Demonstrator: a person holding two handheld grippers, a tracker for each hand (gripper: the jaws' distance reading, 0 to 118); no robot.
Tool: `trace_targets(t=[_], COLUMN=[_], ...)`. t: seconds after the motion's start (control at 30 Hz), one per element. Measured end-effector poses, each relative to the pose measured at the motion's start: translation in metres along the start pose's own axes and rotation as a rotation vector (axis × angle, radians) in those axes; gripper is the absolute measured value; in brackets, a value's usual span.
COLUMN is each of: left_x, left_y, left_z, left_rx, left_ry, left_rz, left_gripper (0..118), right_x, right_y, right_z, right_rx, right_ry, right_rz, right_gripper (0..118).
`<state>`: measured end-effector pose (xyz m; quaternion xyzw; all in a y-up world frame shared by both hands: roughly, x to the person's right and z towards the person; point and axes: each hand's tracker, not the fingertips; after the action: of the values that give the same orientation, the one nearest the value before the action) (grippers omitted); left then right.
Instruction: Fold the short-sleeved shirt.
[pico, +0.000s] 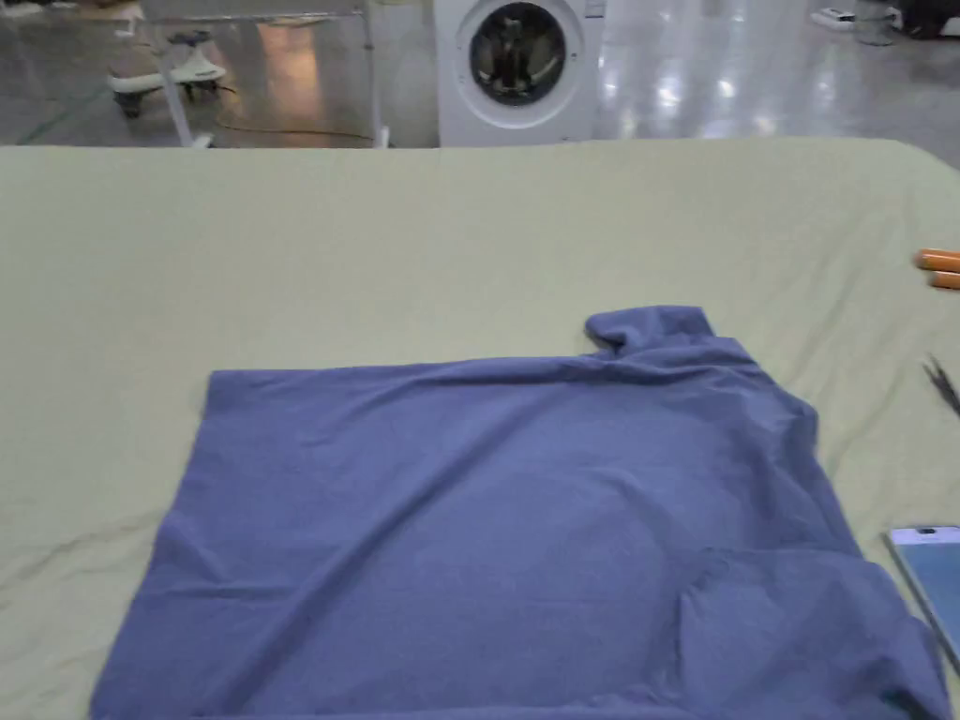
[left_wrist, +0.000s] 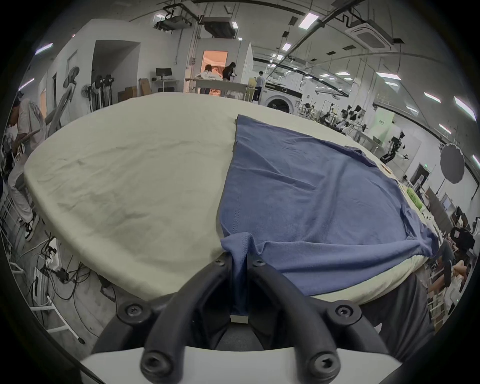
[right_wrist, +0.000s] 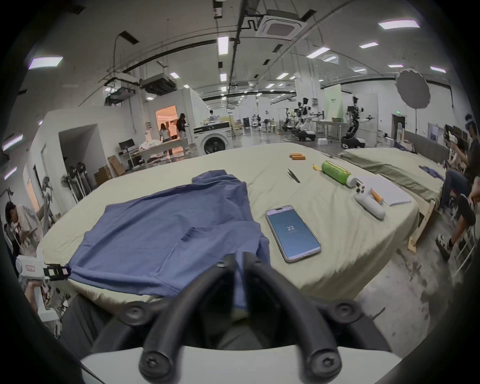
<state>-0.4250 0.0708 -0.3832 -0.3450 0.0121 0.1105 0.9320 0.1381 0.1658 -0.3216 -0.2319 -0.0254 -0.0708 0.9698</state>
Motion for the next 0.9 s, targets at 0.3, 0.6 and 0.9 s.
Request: trace_targets(t=[0.3,0.6,0.9], left_x=[0.012,0.03,0.033], left_y=[-0.004,0.003,0.047], left_z=[-0.001,0.007,0.033], left_rx=[-0.003,-0.004,0.132], left_ry=[0.043,0.053,0.002], left_rz=[-0.066,-0.056,0.004], left_gripper=[8,8,4], right_x=[0.041,0.047,0.031], right_y=[-0.037,-0.043,0.009], right_z=[-0.038,-0.079,-0.073], right_rx=[-0.127,-0.197,-0.085], right_ry=[-0.01,-0.031,0.06], right_rz=[-0.091,-0.07,-0.019], right_gripper=[88,9,2])
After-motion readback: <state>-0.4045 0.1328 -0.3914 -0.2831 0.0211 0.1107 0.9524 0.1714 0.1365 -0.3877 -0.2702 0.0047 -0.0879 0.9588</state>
